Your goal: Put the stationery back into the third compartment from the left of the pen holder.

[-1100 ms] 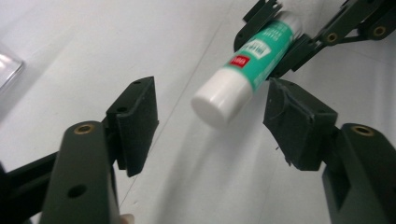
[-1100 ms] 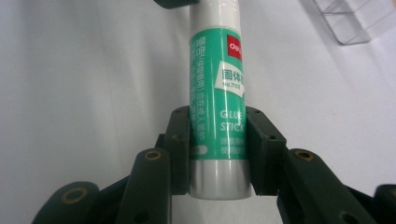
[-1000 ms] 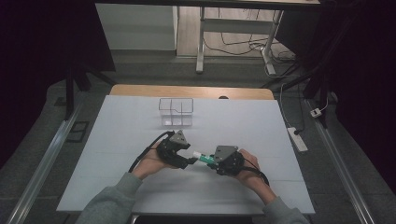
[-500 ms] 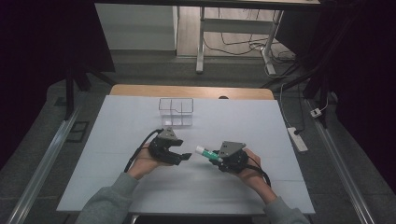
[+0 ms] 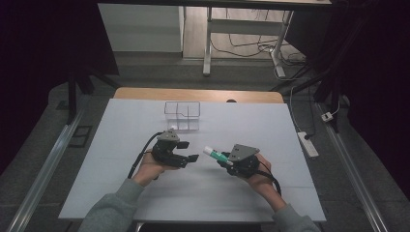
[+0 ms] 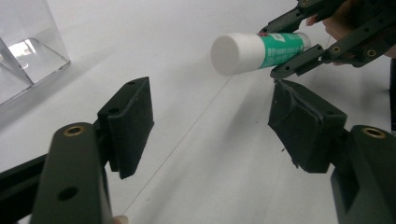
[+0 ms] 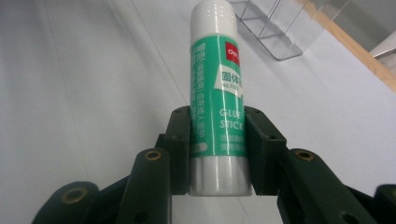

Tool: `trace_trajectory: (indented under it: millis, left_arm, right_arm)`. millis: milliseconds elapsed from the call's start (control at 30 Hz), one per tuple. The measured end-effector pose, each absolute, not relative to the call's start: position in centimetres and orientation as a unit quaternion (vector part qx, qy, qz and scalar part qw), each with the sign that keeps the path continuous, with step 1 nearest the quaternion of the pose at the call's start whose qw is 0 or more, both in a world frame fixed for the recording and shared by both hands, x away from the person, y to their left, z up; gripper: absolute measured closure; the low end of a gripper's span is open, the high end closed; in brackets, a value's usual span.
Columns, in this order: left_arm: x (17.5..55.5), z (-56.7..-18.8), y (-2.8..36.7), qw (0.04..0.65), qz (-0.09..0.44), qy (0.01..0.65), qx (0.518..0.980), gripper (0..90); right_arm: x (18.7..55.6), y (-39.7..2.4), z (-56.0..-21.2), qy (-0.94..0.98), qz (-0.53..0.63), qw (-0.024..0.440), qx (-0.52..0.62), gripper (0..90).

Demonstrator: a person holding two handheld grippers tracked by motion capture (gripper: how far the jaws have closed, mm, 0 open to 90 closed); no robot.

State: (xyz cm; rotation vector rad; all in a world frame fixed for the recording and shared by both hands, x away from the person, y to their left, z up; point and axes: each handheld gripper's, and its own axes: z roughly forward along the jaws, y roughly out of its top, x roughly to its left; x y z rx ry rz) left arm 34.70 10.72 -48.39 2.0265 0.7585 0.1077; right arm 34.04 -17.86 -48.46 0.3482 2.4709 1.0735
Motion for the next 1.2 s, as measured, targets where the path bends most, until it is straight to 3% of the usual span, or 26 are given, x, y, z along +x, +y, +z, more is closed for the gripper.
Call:
trace_trajectory:
  millis: [433, 833, 1033, 1200]
  left_arm:
    - [35.0, -48.8, 9.1, 0.511, 0.003, 0.319, 0.798, 26.1]
    - [35.5, -49.5, 8.0, 0.514, -0.018, 0.316, 0.797, 26.8]
    - [35.2, -49.5, 7.6, 0.523, -0.024, 0.291, 0.801, 41.9]
    - [35.4, -49.4, 7.9, 0.536, -0.038, 0.293, 0.791, 48.0]
  right_arm:
    - [33.8, -17.7, -48.4, 0.882, 0.404, 0.212, 0.122, 65.1]
    - [33.4, -17.2, -48.5, 0.875, 0.423, 0.214, 0.103, 65.1]
    - [33.0, -16.8, -48.7, 0.873, 0.429, 0.214, 0.083, 65.1]
    - [33.2, -16.8, -49.1, 0.874, 0.431, 0.209, 0.085, 65.1]
